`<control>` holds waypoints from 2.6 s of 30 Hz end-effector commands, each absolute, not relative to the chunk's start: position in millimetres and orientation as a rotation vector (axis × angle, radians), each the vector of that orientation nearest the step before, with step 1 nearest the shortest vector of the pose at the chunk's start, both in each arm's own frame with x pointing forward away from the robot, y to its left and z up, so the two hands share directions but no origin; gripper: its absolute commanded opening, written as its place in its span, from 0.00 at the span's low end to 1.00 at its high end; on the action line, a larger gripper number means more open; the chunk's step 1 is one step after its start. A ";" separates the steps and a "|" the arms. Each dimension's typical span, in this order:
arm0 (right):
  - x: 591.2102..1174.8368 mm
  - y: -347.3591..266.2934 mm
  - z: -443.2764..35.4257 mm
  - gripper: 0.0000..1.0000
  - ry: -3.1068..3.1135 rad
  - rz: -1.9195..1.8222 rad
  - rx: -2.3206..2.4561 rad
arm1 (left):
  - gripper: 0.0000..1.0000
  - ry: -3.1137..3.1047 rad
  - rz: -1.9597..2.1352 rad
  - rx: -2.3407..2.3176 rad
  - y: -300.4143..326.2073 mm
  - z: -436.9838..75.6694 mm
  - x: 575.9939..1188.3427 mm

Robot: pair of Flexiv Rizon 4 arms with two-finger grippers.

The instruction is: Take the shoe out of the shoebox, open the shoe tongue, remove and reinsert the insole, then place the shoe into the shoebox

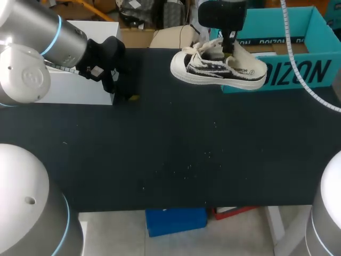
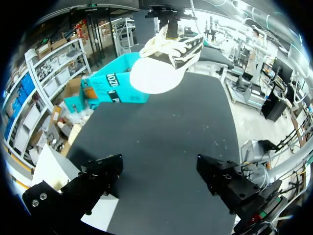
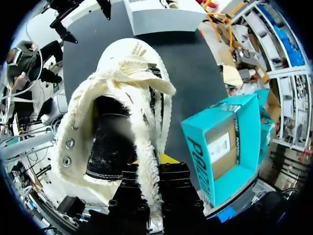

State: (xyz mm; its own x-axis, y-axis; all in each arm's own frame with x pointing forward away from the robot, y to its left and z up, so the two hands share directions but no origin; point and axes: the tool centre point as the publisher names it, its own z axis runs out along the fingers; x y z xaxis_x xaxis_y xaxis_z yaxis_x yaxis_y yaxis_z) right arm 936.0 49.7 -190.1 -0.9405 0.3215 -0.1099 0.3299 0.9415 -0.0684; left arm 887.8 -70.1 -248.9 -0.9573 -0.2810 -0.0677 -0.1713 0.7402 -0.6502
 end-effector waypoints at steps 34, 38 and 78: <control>1156.5 -139.1 -200.9 0.00 2.953 -0.206 0.348 | 1.00 2.777 -1.010 -0.366 -70.2 -249.0 886.9; 1163.8 -159.4 -209.8 0.00 2.966 -0.156 0.383 | 1.00 2.777 -1.010 -0.366 -70.2 -249.0 886.9; 1175.5 -175.2 -297.1 0.00 3.108 -0.057 0.298 | 1.00 2.777 -1.010 -0.366 -70.2 -249.0 886.9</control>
